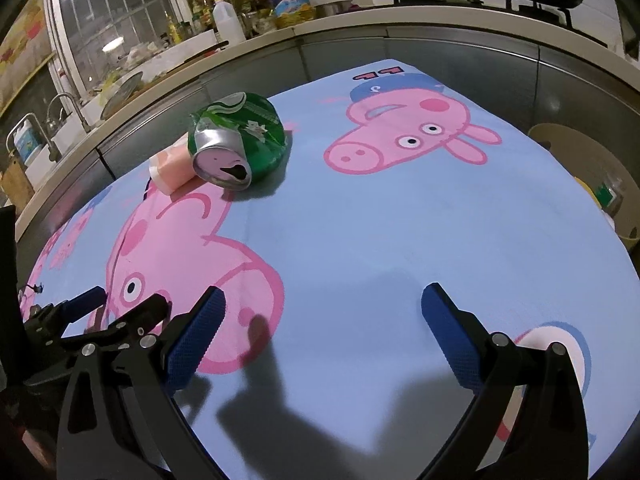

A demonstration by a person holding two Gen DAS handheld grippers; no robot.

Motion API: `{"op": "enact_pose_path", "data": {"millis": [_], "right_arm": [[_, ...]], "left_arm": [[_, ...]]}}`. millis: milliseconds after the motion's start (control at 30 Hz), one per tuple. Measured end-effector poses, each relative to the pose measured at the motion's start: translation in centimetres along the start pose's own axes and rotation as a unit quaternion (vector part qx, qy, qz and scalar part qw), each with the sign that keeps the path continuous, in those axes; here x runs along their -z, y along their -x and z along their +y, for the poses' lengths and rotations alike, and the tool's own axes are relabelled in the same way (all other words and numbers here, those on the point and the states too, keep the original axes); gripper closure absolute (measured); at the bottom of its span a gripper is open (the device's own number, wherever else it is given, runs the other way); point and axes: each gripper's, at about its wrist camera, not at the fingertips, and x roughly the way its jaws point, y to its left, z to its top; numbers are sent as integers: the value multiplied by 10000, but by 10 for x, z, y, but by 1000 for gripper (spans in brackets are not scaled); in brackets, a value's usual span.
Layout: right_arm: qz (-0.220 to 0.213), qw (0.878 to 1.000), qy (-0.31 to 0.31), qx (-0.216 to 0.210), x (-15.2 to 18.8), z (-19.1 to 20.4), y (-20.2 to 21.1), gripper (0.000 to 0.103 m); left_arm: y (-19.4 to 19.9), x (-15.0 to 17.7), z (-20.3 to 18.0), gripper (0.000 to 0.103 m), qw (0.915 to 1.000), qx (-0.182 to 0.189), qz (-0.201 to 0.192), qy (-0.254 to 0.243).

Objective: Collect trash
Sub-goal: 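Move both open grippers over the table toward the green can and pink cup, then grasp the pink paper cup with left gripper while right grasps the green can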

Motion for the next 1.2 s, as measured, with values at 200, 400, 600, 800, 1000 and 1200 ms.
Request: {"op": "enact_pose_path", "data": {"millis": [200, 400, 600, 800, 1000, 1200], "right_arm": [[16, 9998, 68, -212, -12, 5, -9, 5], [87, 9988, 247, -421, -30, 16, -26, 5], [54, 9966, 660, -500, -56, 39, -48, 5], [87, 9937, 957, -572, -86, 65, -74, 5], [120, 9914, 1137, -634, -99, 77, -89, 32], [-112, 9899, 1227, -708, -88, 62, -66, 41]], "left_arm": [[-1, -2, 1, 3, 10000, 4, 2, -16], [-5, -12, 15, 3, 10000, -52, 45, -12], [-3, -45, 58, 4, 9983, -123, -423, 374], [-4, -86, 73, 4, 9972, 326, -600, 312], [-31, -119, 84, 4, 9878, 1219, -81, 969], [-52, -143, 71, 4, 9839, 1488, 68, 987]]}}
